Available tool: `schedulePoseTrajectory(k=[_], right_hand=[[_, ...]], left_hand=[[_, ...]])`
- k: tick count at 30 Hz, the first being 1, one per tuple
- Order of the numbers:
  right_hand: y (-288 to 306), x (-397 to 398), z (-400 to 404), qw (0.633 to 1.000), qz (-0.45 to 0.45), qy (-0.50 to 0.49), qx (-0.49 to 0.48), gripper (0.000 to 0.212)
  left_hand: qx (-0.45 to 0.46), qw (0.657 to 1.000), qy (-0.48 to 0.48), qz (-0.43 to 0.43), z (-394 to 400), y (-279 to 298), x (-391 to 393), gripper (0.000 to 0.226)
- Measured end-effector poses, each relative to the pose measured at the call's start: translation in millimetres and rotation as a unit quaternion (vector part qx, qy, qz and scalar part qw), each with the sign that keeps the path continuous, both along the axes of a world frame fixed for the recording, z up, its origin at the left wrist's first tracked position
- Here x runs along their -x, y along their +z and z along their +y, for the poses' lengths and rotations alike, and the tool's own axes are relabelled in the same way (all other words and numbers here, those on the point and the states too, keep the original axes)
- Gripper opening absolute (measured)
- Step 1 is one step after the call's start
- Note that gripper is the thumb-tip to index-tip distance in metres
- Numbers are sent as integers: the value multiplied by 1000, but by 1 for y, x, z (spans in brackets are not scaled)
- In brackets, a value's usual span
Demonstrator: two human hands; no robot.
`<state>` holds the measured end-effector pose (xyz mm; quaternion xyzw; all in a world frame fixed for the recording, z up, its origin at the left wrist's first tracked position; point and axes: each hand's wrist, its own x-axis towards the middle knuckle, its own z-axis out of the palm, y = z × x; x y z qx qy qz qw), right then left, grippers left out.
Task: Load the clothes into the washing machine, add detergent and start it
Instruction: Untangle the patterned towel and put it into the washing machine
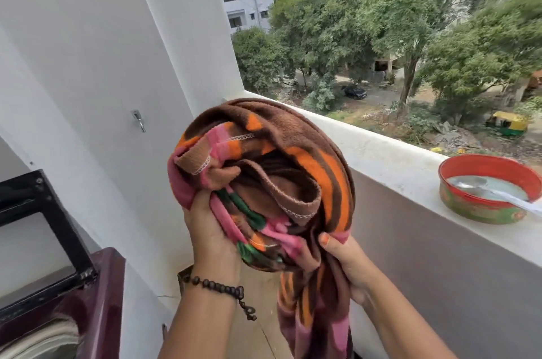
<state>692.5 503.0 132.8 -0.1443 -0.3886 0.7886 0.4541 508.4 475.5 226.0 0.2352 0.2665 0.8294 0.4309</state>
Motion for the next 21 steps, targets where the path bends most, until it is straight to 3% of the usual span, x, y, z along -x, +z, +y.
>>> schedulePoseTrajectory(k=[3, 5, 8, 10, 12, 13, 15, 18, 19, 20, 21], right_hand=[[12, 7, 7, 995, -7, -94, 26, 73], [20, 2, 17, 986, -14, -165, -3, 56], [27, -15, 33, 967, -62, -235, -82, 66], [32, -27, 41, 950, -124, -248, -144, 74], [39, -35, 45, 913, -218, -255, -231, 74], [43, -36, 46, 885, -274, -256, -277, 73], [52, -33, 42, 821, -360, -260, -358, 73], [69, -23, 29, 753, -410, -232, -460, 72], [74, -20, 25, 750, -407, -207, -479, 72], [79, -19, 21, 752, -400, -184, -491, 72], [84, -19, 17, 756, -390, -169, -498, 70]], left_hand=[[40, 992, 95, 70, -14, -11, -31, 64], [73, 982, 86, 149, -21, -28, -29, 72], [193, 939, 12, 284, -34, -47, 2, 85], [260, 890, -1, 375, -44, -53, 21, 99], [322, 822, 8, 470, -51, -50, 38, 152], [341, 786, 7, 515, -54, -44, 43, 165], [320, 721, 6, 614, -56, -25, 41, 162], [280, 563, 8, 777, -48, -9, 15, 158], [257, 536, -1, 804, -45, -6, 5, 156], [230, 542, -8, 808, -41, -6, -3, 151], [198, 576, -6, 793, -38, -5, -7, 140]])
